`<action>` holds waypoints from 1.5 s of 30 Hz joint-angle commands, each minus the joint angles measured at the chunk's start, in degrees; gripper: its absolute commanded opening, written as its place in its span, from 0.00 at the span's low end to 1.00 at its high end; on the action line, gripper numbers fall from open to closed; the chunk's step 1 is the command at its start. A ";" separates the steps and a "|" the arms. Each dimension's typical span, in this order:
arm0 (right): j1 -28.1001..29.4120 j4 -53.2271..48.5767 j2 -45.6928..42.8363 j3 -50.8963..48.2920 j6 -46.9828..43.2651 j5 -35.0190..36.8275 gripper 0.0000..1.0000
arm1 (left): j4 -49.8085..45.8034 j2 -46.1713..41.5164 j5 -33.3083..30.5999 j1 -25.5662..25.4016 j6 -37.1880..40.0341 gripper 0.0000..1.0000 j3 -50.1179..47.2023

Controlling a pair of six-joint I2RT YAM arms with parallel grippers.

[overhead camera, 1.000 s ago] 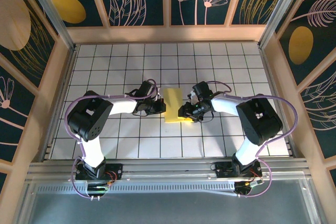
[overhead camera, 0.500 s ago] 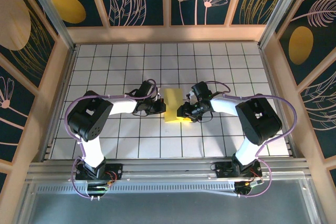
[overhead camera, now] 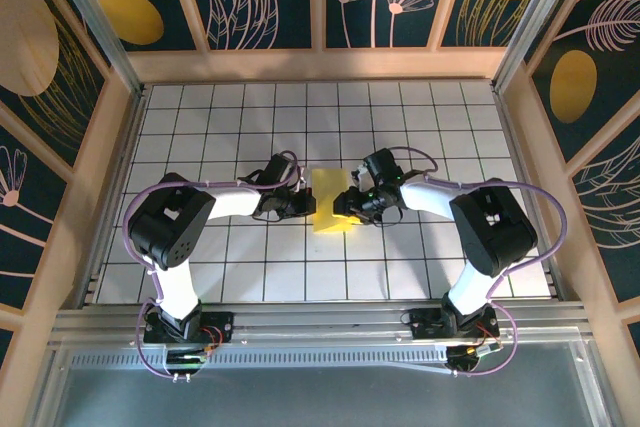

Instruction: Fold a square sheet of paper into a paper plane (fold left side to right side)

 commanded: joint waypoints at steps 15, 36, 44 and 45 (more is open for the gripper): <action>-4.72 3.12 7.01 7.18 -3.05 -3.90 0.44 | -3.36 0.91 -1.95 -0.41 0.78 0.00 0.06; -7.81 3.00 13.50 11.42 -4.98 -4.40 0.20 | -5.04 -1.31 -3.88 -0.45 2.21 0.13 2.05; -8.67 2.90 12.04 10.18 -3.92 -6.73 0.00 | -5.48 -12.02 -8.93 -0.82 6.16 0.31 0.19; -8.73 3.04 11.91 10.00 -3.55 -7.12 0.00 | -5.39 -13.46 -9.66 -1.25 7.03 0.33 -0.47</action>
